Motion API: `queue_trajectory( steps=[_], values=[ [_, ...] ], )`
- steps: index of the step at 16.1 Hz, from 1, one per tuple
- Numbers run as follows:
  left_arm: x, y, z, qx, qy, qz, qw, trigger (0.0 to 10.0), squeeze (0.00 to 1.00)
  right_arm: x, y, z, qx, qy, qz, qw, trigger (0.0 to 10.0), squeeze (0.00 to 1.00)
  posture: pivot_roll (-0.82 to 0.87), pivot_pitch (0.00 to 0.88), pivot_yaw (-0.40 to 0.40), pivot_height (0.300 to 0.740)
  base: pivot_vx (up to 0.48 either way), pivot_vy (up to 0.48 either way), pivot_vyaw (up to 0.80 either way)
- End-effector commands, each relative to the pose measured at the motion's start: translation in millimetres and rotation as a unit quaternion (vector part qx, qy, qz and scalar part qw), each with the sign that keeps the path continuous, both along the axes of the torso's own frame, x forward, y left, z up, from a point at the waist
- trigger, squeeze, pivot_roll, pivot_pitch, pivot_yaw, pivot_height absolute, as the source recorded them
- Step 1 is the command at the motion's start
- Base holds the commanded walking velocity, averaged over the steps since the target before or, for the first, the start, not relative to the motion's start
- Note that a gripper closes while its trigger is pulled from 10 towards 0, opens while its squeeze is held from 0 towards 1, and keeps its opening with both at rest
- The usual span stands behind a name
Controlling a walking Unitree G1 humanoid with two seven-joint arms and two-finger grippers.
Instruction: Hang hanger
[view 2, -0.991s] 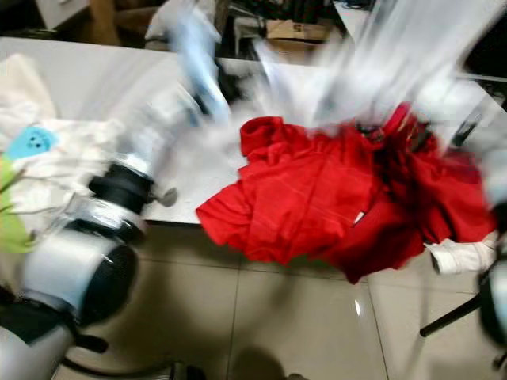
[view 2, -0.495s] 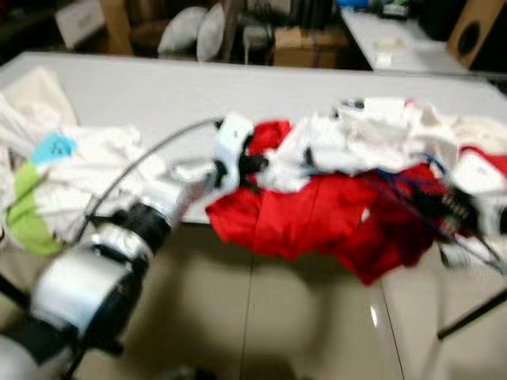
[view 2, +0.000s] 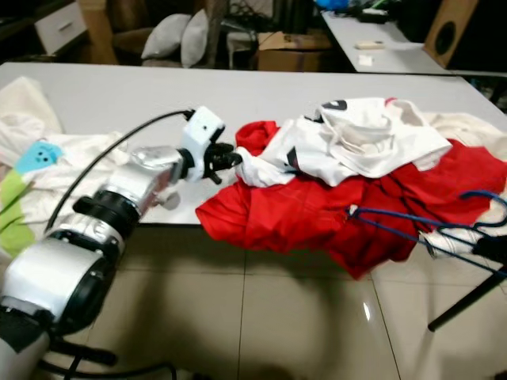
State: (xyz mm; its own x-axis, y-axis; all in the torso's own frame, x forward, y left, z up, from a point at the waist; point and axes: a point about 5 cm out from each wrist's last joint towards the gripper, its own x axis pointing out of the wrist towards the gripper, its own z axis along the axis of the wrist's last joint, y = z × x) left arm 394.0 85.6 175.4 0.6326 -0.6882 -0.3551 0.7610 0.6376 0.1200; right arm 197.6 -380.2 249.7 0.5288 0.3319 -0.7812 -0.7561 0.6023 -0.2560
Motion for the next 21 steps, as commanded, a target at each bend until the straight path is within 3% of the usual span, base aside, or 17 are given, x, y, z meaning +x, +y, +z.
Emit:
queue_trajectory(
  steps=[1, 3, 4, 5, 6, 7, 8, 10, 11, 12, 13, 15, 16, 17, 18, 19, 21],
  values=[
    [-0.1, 3.4, 6, 0.015, 0.01, -0.028, 0.999, 10.0, 1.0, -0.3, 7.0, 20, 0.014, -0.024, 0.022, 0.999, 10.0, 0.0, -0.15, 0.0, 0.046, 0.74, 0.0, 0.0, 0.0],
    [-4.5, 18.8, 5, 0.006, 0.046, -0.067, 0.997, 10.0, 1.0, 1.3, 15.1, 34, 0.057, -0.064, 0.033, 0.996, 10.0, 0.0, -0.15, 0.0, 0.043, 0.74, 0.0, 0.0, 0.0],
    [-10.9, 39.1, 6, 0.004, 0.055, -0.118, 0.992, 10.0, 1.0, 3.9, 31.4, 39, 0.134, -0.102, 0.051, 0.984, 10.0, 0.0, -0.15, 0.0, 0.043, 0.74, 0.0, 0.0, 0.0],
    [-12.8, 43.9, 7, 0.0, 0.059, -0.129, 0.99, 10.0, 1.0, 3.9, 35.9, 39, 0.151, -0.106, 0.057, 0.981, 10.0, 0.0, -0.14, 0.0, 0.045, 0.74, 0.0, 0.0, 0.0],
    [-17.4, 58.3, 13, -0.019, 0.071, -0.15, 0.986, 10.0, 0.64, 3.7, 46.1, 34, 0.196, -0.116, 0.065, 0.972, 10.0, 0.0, -0.13, 0.0, 0.043, 0.74, 0.0, 0.0, 0.0],
    [-18.9, 62.7, 16, -0.024, 0.072, -0.155, 0.985, 10.0, 0.0, 4.2, 48.3, 32, 0.209, -0.121, 0.065, 0.968, 10.0, 0.0, -0.13, 0.0, 0.043, 0.74, 0.0, 0.0, 0.0],
    [-18.3, 70.0, 21, -0.045, 0.069, -0.142, 0.986, 10.0, 0.0, 8.6, 50.8, 30, 0.226, -0.146, 0.053, 0.962, 10.0, 0.0, -0.12, 0.0, 0.043, 0.74, 0.0, 0.0, 0.0],
    [-5.7, 85.1, 41, -0.15, 0.022, -0.02, 0.988, 10.0, 0.0, 29.4, 59.3, 23, 0.266, -0.231, -0.014, 0.936, 10.0, 0.0, -0.11, 0.0, 0.055, 0.74, 0.0, 0.0, 0.0],
    [0.1, 91.3, 53, -0.173, -0.067, 0.052, 0.981, 10.0, 0.0, 36.1, 64.6, 13, 0.24, -0.252, -0.035, 0.937, 10.0, 0.0, -0.11, 0.0, 0.07, 0.74, 0.0, 0.0, 0.0],
    [2.6, 99.1, 60, -0.204, -0.126, 0.135, 0.961, 10.0, 0.0, 41.0, 72.3, 4, 0.239, -0.261, -0.054, 0.934, 10.0, 0.0, -0.11, 0.0, 0.076, 0.74, 0.0, 0.0, 0.0],
    [-4.1, 100.4, 53, -0.193, -0.126, 0.154, 0.961, 10.0, 0.0, 48.3, 86.1, -4, 0.261, -0.277, -0.087, 0.92, 10.0, 0.0, -0.1, 0.0, 0.081, 0.74, 0.0, 0.0, 0.0],
    [-24.7, 95.2, 48, -0.119, -0.199, 0.143, 0.962, 10.0, 0.0, 58.1, 114.5, -18, 0.295, -0.305, -0.138, 0.895, 10.0, 0.0, -0.1, 0.0, 0.085, 0.74, 0.0, 0.0, 0.0],
    [-39.3, 90.1, 40, -0.119, -0.21, 0.169, 0.956, 10.0, 0.0, 62.1, 140.8, -27, 0.318, -0.315, -0.165, 0.879, 10.0, 0.0, -0.1, 0.0, 0.093, 0.74, 0.0, 0.0, 0.0],
    [-51.6, 85.7, 29, -0.15, -0.187, 0.201, 0.95, 10.0, 0.0, 65.4, 161.7, -30, 0.333, -0.334, -0.187, 0.862, 10.0, 0.0, -0.1, 0.0, 0.095, 0.74, 0.0, 0.285, 0.0],
    [-55.3, 83.9, 25, -0.157, -0.179, 0.21, 0.948, 10.0, 0.0, 66.2, 167.9, -31, 0.338, -0.34, -0.193, 0.856, 10.0, 0.0, -0.1, 0.0, 0.095, 0.74, 0.0, 0.285, 0.0],
    [-70.2, 76.5, 3, -0.139, -0.159, 0.218, 0.953, 10.0, 0.0, 66.4, 194.7, -42, 0.363, -0.343, -0.2, 0.843, 10.0, 0.0, -0.09, 0.0, 0.099, 0.74, 0.0, 0.379, 0.0],
    [-76.9, 75.8, -10, -0.129, -0.145, 0.227, 0.954, 10.0, 0.0, 59.5, 209.3, -61, 0.344, -0.323, -0.188, 0.861, 10.0, 0.0, -0.06, 0.0, 0.072, 0.74, 0.0, 0.39, 0.0]
  ],
)
